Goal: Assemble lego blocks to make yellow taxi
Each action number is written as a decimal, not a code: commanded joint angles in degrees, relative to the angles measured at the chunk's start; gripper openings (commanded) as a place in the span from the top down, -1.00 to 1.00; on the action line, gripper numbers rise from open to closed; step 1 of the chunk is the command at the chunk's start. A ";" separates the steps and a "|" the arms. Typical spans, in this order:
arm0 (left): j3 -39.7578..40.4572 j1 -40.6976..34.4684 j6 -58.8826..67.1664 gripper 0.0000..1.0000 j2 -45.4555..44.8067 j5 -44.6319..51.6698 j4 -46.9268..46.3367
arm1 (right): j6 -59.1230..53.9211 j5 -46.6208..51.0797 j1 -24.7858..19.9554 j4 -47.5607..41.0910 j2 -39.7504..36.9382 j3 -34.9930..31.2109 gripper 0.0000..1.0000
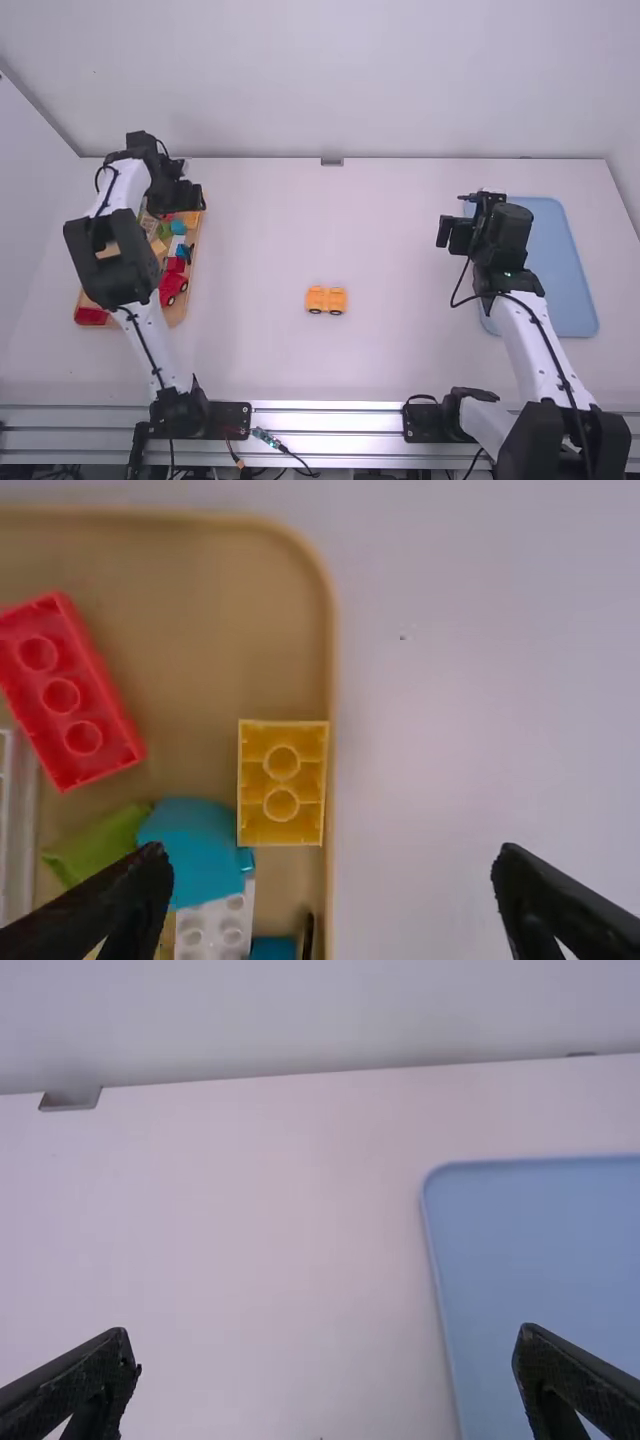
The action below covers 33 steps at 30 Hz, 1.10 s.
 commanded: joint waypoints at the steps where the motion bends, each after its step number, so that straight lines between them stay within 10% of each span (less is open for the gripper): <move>1: 0.59 -0.26 0.78 -0.56 1.25 -1.51 -0.46 | 0.17 -0.09 0.17 -0.04 -0.29 2.08 -0.98; 33: -9.51 -0.04 4.23 -0.20 1.58 -4.24 12.15 | 0.20 -0.13 0.17 -0.13 -0.29 2.08 -0.98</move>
